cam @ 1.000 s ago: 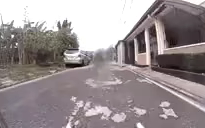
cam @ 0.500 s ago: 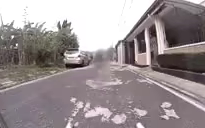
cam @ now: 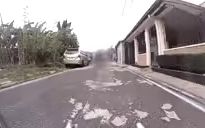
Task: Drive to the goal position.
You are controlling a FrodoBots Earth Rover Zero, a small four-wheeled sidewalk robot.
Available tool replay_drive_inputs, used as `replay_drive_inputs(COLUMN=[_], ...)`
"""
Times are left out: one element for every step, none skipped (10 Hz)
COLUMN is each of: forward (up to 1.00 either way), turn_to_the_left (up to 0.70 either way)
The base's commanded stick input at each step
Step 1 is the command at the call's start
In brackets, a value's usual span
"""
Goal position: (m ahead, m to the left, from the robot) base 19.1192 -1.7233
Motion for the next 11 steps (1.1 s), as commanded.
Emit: replay_drive_inputs(forward=[0.10, 0.09, 0.09, 0.09, 0.10, 0.10, 0.09, 0.09, 0.09, 0.09, 0.09], turn_to_the_left=[0.00, 0.00, 0.00, 0.00, 0.00, 0.00, 0.00, 0.00, 0.00, 0.00, 0.00])
